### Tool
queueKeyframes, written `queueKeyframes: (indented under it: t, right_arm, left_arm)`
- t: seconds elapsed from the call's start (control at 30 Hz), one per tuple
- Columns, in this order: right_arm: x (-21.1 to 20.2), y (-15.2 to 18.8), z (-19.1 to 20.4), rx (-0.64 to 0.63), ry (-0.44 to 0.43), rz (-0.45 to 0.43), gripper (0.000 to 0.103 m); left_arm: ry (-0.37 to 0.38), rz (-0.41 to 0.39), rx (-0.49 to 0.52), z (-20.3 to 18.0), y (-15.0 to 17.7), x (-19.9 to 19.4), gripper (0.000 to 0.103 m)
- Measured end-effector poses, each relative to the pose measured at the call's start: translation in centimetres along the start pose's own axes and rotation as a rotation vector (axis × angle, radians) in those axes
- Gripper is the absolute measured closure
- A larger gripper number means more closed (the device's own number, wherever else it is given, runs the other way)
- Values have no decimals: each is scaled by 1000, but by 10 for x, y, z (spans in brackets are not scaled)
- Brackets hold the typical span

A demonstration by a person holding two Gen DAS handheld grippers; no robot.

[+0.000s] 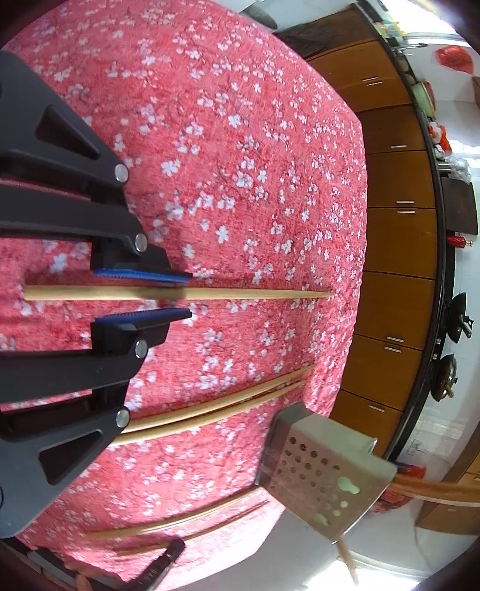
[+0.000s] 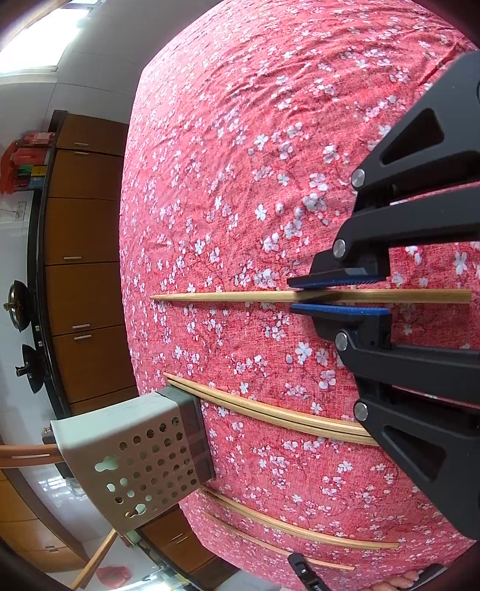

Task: Organize utensils
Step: 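Grasp a single chopstick with the left tool while the right tool grasps another, then lift both chopsticks upright over the utensil holder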

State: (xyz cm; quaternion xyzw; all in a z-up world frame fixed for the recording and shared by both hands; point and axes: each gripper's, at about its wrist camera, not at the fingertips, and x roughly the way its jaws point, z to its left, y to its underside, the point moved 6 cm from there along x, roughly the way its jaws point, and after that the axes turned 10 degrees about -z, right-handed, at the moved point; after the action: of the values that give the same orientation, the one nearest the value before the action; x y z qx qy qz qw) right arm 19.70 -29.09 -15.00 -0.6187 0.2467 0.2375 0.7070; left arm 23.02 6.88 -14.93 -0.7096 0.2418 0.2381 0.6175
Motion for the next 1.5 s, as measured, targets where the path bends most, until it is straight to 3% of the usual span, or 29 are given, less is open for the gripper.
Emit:
queueKeyframes:
  t: [0.33, 0.73, 0.9, 1.07, 1.5]
  right_arm:
    - [-11, 2, -2, -1, -10, -18, 95]
    - [-99, -69, -5, 45, -54, -332, 95]
    - [-107, -80, -2, 33, -65, -363, 95]
    - [-109, -89, 4, 21, -80, -384, 95]
    - [-193, -169, 49, 38, -344, -618, 96]
  left_arm:
    - [-3, 8, 36, -2, 2, -9, 95]
    - [57, -306, -15, -5, -90, -94, 95]
    - [60, -359, -24, -6, -114, -107, 95]
    - [73, -364, -9, -12, -123, -110, 95]
    - [273, -506, 54, -73, -170, -178, 95]
